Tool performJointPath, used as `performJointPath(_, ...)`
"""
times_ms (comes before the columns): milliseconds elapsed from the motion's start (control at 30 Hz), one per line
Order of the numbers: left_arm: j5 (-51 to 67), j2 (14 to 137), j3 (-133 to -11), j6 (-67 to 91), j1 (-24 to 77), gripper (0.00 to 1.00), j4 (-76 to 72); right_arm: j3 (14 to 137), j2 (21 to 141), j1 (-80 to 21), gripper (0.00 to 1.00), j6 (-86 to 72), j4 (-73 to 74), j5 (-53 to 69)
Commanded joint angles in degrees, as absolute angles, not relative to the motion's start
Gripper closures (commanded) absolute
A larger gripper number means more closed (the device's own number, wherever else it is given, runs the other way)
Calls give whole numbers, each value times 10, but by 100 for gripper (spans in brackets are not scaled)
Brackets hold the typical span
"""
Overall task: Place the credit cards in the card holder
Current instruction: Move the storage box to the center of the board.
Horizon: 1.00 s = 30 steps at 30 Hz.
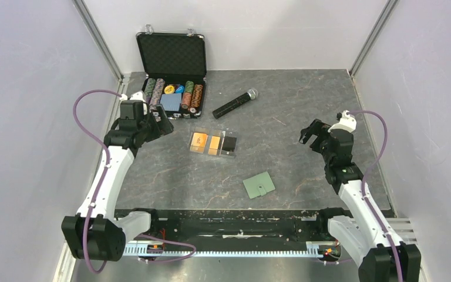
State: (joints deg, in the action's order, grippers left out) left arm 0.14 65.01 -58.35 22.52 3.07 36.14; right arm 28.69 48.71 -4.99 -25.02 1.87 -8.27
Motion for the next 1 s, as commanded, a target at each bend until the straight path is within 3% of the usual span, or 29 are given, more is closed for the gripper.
performJointPath(0, 16, 632, -580, 260, 29, 0, 370, 282, 464, -50, 2, -265, 61, -65)
performJointPath(300, 67, 622, -570, 250, 29, 0, 409, 297, 448, -50, 2, -268, 64, -8)
performJointPath(600, 128, 579, -526, 281, 30, 0, 410, 311, 508, -59, 2, -304, 60, 78)
performJointPath(967, 200, 554, -497, 314, 29, 0, 397, 458, 700, -259, 2, -313, 100, 21)
